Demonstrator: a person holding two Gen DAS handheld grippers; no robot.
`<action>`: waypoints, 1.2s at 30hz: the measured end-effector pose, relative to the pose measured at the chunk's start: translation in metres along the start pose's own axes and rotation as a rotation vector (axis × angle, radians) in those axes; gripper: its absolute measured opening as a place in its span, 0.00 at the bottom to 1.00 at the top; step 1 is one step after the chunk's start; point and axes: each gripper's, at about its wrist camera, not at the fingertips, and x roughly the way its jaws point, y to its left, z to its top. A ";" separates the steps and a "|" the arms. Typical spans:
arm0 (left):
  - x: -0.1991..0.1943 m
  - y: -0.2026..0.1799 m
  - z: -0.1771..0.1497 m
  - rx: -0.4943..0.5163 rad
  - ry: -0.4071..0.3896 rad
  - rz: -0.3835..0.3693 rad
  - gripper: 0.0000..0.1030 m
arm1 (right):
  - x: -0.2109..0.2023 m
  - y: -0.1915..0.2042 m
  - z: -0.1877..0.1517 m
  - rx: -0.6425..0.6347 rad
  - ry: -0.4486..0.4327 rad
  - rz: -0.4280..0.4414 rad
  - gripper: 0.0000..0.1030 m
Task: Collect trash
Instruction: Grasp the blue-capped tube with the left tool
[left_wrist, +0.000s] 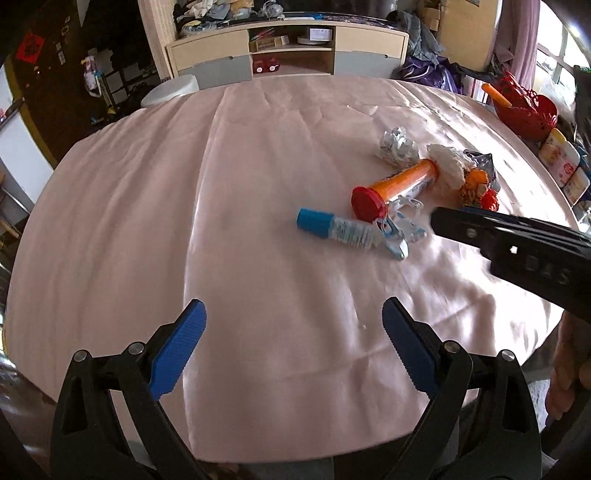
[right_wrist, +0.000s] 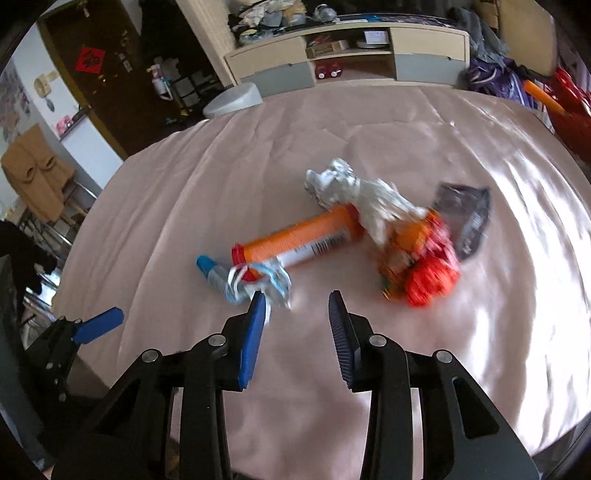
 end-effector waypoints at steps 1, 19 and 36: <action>0.001 0.000 0.002 0.000 -0.001 -0.004 0.88 | 0.002 0.001 0.002 -0.004 0.003 -0.006 0.36; 0.039 -0.003 0.030 0.017 -0.011 -0.039 0.86 | 0.009 -0.012 0.007 -0.025 0.016 -0.030 0.10; 0.059 -0.005 0.044 -0.003 -0.027 -0.028 0.87 | 0.002 -0.022 0.006 -0.042 0.009 -0.074 0.10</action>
